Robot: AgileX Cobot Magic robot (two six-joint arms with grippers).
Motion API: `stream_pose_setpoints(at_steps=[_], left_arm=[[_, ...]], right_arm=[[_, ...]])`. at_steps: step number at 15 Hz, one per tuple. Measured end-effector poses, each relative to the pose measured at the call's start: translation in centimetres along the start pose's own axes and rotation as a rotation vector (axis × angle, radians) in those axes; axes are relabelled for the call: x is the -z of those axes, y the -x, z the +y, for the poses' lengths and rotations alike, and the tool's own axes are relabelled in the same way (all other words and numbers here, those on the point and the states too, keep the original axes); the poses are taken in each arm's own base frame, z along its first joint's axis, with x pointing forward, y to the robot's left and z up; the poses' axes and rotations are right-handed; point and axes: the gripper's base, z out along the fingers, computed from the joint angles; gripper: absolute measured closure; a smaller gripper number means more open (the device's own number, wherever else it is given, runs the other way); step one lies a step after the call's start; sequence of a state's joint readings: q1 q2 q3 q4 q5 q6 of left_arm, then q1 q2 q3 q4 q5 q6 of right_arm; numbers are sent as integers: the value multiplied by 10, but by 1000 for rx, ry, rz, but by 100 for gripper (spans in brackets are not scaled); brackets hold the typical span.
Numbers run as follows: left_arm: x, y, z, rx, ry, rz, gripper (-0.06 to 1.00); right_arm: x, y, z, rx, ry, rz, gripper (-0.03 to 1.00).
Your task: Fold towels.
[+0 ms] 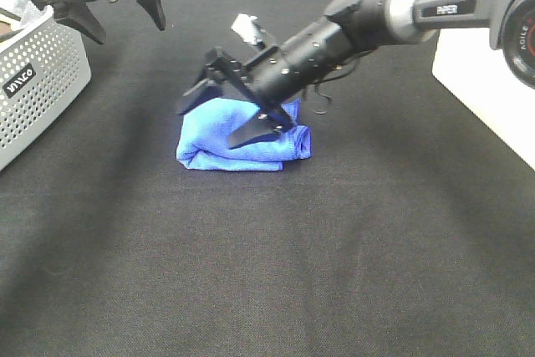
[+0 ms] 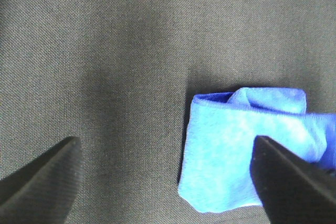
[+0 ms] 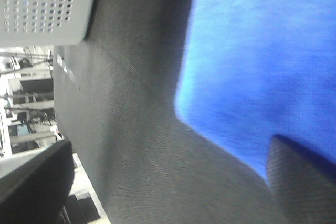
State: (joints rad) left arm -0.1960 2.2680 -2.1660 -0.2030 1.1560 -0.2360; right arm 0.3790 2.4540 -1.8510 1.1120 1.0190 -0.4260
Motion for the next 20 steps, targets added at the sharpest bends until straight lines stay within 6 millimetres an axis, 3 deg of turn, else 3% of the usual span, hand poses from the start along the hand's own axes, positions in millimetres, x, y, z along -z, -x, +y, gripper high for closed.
stream_pose_setpoints(at_steps=[6,8,13,15,17,18,20], left_arm=[[1,-3,-3,-9,-36,36,12],[17,-4,-7,-61,-42,30,12],[63,-4,-15,-140,-57,-57,12],[92,-6,-20,-172,-65,-112,12],[124,-17,-21,-203,-61,-151,12],[124,-17,-21,-203,-61,-151,12],[151,-46,-14,-219,-24,-135,12]], right_arm=[[47,4,-37,-43,-23,74,5],[68,6,-39,-34,-72,74,6],[130,4,13,61,-245,7,6],[158,-1,37,94,-349,-38,6],[191,-10,66,130,-443,-106,6],[191,-10,66,130,-443,-106,6],[232,-29,106,176,-524,-213,6]])
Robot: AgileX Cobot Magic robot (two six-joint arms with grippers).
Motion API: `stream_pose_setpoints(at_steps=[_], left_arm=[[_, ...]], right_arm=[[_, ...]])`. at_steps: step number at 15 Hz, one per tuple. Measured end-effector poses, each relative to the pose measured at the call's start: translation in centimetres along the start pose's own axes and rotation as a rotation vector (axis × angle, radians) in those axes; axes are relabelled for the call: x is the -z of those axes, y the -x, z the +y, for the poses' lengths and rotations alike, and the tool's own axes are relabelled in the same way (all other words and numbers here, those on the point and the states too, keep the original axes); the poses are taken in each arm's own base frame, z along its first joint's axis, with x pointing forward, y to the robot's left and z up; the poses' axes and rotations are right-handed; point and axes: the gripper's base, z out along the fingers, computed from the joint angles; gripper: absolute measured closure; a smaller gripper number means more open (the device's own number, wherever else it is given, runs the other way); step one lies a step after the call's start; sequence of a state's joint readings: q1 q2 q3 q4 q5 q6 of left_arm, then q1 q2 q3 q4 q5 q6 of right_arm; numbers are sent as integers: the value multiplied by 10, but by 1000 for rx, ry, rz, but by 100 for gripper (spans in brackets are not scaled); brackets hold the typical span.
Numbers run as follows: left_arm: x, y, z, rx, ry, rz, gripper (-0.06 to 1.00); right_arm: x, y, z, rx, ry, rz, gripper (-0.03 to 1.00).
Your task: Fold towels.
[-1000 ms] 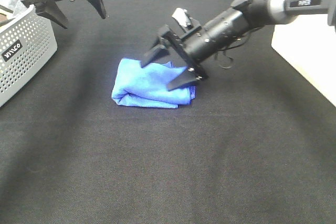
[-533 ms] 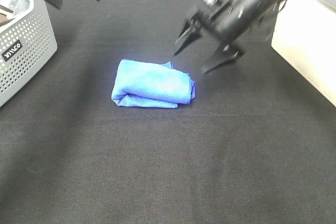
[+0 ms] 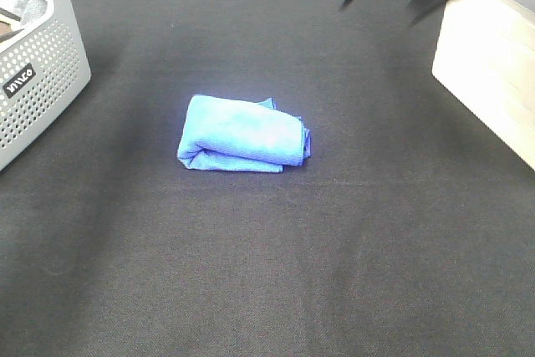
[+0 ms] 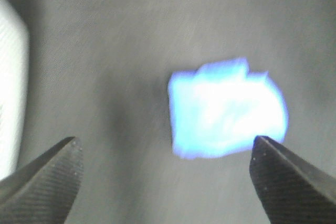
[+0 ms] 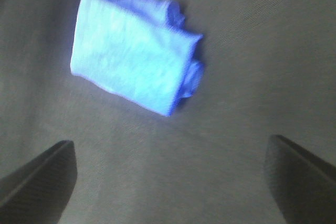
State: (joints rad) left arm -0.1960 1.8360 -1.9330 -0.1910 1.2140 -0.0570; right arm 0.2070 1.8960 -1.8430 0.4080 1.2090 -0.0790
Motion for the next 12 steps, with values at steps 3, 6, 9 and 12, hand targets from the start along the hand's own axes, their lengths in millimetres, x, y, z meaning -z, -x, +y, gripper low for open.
stream_pose_setpoints(at_steps=[3,6,9,12], left_arm=[[47,-48,-1,-6,20,7,12],[99,-105,-3,-18,17,-34,12],[145,-171,-2,-47,16,-125,12],[187,-248,0,-82,4,-279,12]], right_arm=[[55,-30,16,15,-40,-70,6],[87,-82,23,19,-53,-69,6],[105,-145,26,21,-61,-53,6],[109,-215,17,36,-116,-28,6]])
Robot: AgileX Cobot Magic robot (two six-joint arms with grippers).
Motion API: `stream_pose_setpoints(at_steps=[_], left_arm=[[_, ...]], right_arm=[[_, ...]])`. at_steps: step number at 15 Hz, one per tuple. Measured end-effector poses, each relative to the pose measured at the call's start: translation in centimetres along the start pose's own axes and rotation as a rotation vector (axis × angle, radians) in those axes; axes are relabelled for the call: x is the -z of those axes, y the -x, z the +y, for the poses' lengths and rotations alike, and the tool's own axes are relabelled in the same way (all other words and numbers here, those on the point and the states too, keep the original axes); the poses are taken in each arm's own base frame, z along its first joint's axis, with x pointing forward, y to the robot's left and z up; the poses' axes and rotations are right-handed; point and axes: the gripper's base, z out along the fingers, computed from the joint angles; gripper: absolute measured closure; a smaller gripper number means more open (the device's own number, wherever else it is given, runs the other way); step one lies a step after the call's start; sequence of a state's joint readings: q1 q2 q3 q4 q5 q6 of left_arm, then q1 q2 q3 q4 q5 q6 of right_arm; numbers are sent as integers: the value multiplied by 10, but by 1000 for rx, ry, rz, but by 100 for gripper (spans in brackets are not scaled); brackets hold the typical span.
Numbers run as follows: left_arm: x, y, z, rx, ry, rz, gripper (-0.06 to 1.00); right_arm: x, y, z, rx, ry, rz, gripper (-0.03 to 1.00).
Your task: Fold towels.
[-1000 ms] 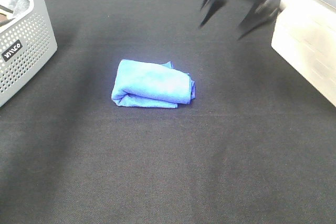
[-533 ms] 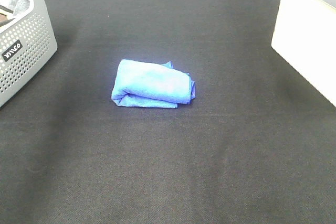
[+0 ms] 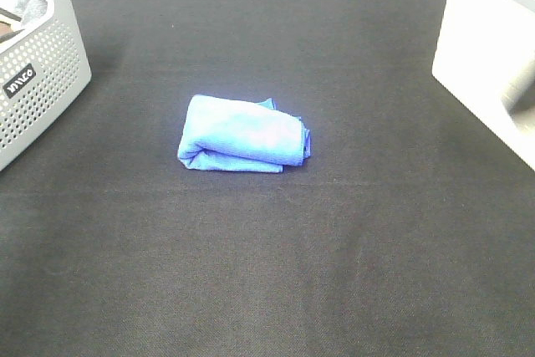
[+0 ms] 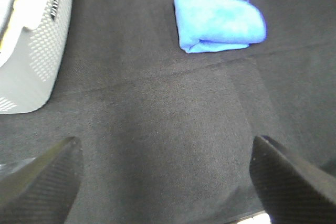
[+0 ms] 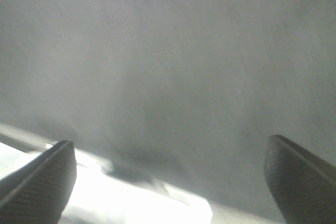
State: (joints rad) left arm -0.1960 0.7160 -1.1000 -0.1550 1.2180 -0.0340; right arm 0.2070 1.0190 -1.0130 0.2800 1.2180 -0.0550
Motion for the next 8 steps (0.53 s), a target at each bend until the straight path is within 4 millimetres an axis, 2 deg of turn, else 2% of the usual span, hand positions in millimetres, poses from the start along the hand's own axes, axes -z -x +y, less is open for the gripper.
stream_pose_setpoints(at_steps=[2,4,6,8], left_arm=[[31,-42,-1,-30,-10,-120,12],[42,-80,1,-55,-14,-193,12],[40,-113,4,-69,-17,-235,12],[26,-136,8,-66,-16,-217,12]], right_arm=[[4,-47,-5,23,-44,-22,6],[8,-85,-10,54,-91,-98,6],[13,-115,-14,86,-129,-208,6],[16,-137,-16,110,-150,-304,6]])
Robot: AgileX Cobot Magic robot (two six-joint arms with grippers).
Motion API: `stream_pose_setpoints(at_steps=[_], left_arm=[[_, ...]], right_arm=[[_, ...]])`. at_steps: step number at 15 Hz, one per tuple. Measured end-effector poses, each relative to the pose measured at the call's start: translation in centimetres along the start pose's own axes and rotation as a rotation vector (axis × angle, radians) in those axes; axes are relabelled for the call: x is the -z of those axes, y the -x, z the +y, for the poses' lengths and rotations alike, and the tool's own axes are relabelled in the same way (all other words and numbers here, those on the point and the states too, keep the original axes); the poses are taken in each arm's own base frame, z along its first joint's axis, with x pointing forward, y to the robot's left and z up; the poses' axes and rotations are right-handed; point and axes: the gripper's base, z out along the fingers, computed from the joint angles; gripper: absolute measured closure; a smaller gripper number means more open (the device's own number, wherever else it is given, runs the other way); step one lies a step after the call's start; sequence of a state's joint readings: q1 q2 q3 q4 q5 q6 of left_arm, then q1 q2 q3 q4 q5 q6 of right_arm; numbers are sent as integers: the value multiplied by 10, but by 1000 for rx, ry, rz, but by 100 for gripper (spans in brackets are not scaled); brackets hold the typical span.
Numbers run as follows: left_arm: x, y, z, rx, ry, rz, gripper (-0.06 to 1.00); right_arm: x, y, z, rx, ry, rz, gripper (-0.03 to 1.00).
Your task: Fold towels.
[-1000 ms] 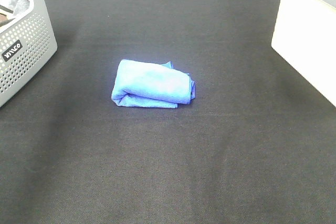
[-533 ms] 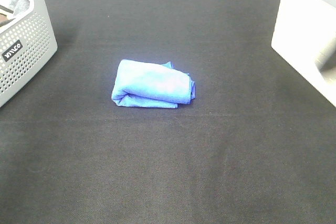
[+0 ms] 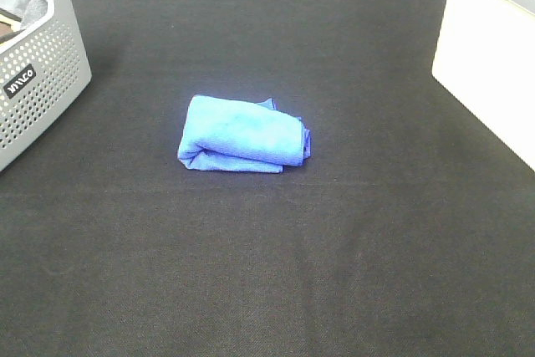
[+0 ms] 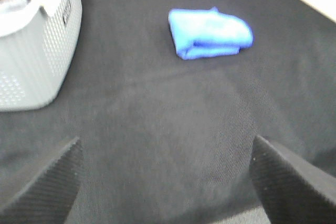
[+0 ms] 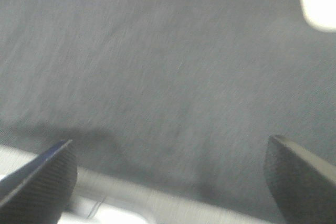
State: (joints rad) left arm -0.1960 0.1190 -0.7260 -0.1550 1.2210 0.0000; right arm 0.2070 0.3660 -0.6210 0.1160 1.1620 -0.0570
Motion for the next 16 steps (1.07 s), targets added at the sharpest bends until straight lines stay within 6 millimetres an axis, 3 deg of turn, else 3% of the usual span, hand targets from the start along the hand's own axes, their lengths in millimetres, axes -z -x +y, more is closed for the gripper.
stream_pose_setpoints(at_steps=[2,5,8,16], left_arm=[[-18,-16,4,11,4,73,12],[-38,-30,7,-10,4,131,12],[-44,-28,0,-135,-83,70,14],[-48,-28,0,-145,-98,45,14]], right_arm=[[5,-13,-1,36,-18,-92,6],[-3,-28,-2,65,-24,-136,6],[-3,-28,-2,69,-25,-155,6],[-3,-28,-2,70,-27,-155,6]])
